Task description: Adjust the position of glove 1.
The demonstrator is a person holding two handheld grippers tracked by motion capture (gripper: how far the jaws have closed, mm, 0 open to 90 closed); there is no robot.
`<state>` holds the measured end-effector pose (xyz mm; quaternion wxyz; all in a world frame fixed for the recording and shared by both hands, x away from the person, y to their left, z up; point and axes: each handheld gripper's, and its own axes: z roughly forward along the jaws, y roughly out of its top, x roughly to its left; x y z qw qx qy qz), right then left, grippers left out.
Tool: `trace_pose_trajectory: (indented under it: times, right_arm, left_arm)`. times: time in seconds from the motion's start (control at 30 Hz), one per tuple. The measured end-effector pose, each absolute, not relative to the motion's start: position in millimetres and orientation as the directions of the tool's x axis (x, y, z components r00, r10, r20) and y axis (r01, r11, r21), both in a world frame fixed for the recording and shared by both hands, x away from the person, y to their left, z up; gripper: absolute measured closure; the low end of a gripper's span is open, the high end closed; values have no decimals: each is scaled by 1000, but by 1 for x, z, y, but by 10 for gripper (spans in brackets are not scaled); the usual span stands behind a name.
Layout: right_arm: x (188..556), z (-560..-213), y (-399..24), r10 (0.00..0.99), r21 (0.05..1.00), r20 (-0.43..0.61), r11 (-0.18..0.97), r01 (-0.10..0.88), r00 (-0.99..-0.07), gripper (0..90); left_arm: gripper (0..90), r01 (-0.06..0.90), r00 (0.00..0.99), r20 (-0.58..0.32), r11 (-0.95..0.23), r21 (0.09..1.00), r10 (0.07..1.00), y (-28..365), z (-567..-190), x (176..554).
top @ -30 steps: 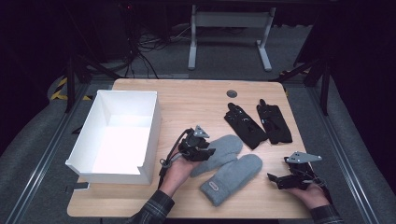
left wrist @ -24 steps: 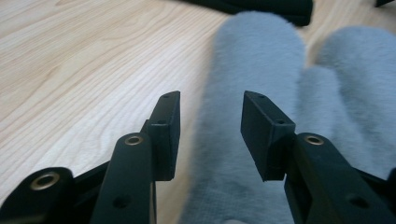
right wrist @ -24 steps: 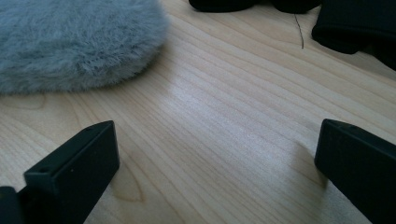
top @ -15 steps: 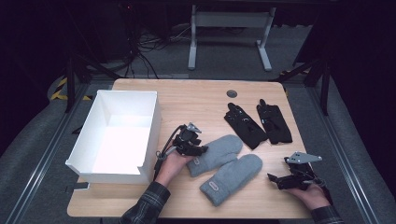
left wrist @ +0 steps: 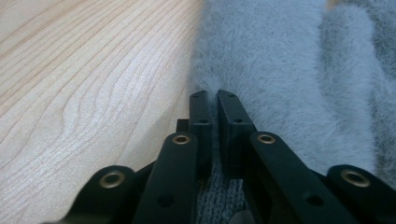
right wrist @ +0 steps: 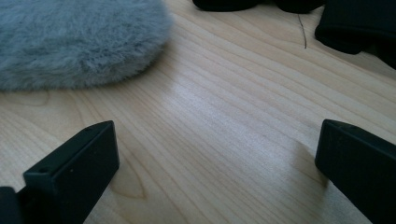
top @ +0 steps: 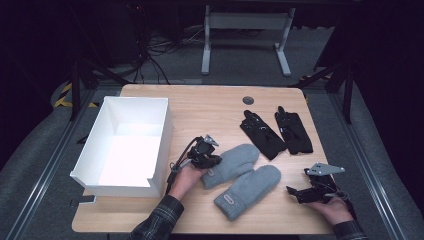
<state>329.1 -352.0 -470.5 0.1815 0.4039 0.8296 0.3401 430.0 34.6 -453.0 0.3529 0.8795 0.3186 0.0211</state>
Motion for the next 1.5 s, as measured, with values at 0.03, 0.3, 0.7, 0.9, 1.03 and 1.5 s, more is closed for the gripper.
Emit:
trace_pose_trajectory:
  times: [0.03,0.3,0.7,0.9,1.03,1.5]
  right_arm:
    - [329,-470,-352,790,709,-27,447,546,-612,1]
    - [325,-456,-349,734,694,78,446,565,-675,305]
    - [311,-443,-313,577,715,94,528,458,-811,787]
    - [304,-440,-288,485,731,106,553,399,-868,900]
    - [304,-442,-274,445,717,123,578,389,-887,900]
    - [318,-449,-254,432,694,149,595,406,-889,900]
  left_arm:
    - [872,547,796,-195,-543,637,573,36,-452,431]
    - [879,567,785,-279,-458,685,554,44,-437,429]
    - [882,535,796,-278,-411,738,537,45,-416,416]
    - [882,534,792,-275,-399,745,545,50,-411,413]
    - [882,535,790,-275,-395,747,548,51,-410,412]
    - [883,530,793,-270,-399,748,546,45,-406,407]
